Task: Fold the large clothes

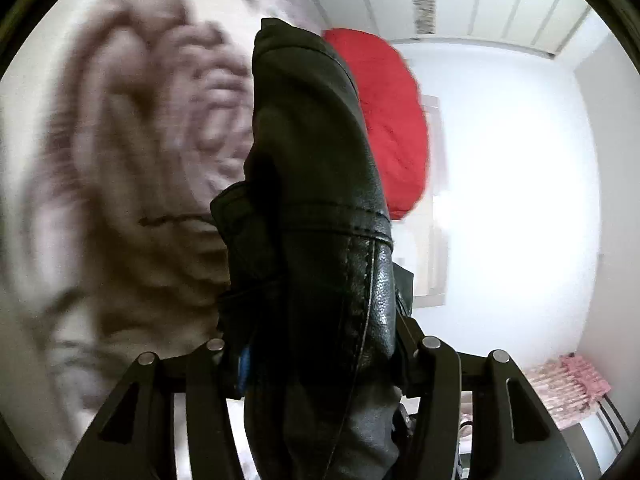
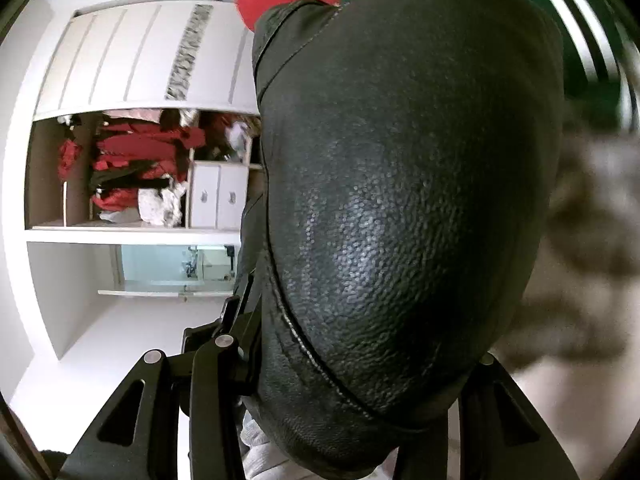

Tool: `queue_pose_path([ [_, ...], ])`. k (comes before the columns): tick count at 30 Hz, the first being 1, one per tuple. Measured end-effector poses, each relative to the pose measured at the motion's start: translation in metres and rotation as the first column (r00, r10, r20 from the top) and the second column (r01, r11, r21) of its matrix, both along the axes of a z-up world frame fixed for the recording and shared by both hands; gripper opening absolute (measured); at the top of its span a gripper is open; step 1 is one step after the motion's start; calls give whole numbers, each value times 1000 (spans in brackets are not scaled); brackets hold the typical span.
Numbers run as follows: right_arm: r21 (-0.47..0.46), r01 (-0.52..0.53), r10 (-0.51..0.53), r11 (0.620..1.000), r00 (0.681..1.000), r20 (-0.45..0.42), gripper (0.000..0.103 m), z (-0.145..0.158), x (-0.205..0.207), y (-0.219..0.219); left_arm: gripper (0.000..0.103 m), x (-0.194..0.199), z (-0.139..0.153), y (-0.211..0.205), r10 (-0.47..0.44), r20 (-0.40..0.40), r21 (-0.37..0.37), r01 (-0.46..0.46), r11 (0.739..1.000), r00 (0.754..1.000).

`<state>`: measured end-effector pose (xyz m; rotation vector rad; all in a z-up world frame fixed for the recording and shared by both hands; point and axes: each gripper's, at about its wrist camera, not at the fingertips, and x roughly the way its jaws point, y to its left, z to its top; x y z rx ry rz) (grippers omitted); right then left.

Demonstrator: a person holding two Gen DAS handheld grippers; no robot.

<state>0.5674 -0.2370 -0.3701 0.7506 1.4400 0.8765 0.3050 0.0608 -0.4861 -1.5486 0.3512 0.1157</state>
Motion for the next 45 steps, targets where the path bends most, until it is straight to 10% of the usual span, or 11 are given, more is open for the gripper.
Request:
queue_pose_path([
  [8, -28, -35, 37, 999, 994, 105, 44, 103, 209, -14, 49, 113, 16, -23, 65, 140, -33, -61, 998, 988],
  [14, -101, -200, 204, 975, 979, 30, 44, 66, 359, -53, 49, 187, -37, -54, 72, 103, -54, -67, 996, 992],
  [21, -201, -285, 266, 937, 957, -115, 54, -37, 407, -93, 50, 204, -93, -70, -74, -18, -53, 73, 996, 997],
  [27, -285, -265, 244, 921, 964, -106, 72, -31, 420, -122, 64, 203, -95, -46, -266, -37, -71, 263, 962, 963],
  [32, -425, -126, 122, 896, 992, -36, 86, -7, 417, -152, 88, 197, -68, -33, -384, -170, 83, 401, 912, 908],
  [36, -675, 95, 56, 732, 978, 199, 87, 33, 389, -175, 93, 191, -21, -26, -409, -319, 335, 506, 795, 855],
  [39, -805, 257, 55, 535, 940, 337, 89, 72, 358, -148, 94, 193, 16, -25, -365, -448, 529, 572, 627, 816],
  [42, -841, 336, 73, 425, 913, 401, 91, 90, 310, -120, 94, 206, 27, -6, -318, -542, 620, 626, 474, 778],
  [45, -835, 385, 38, 392, 900, 433, 92, 98, 243, -87, 94, 190, 67, -8, -249, -624, 680, 672, 295, 741],
])
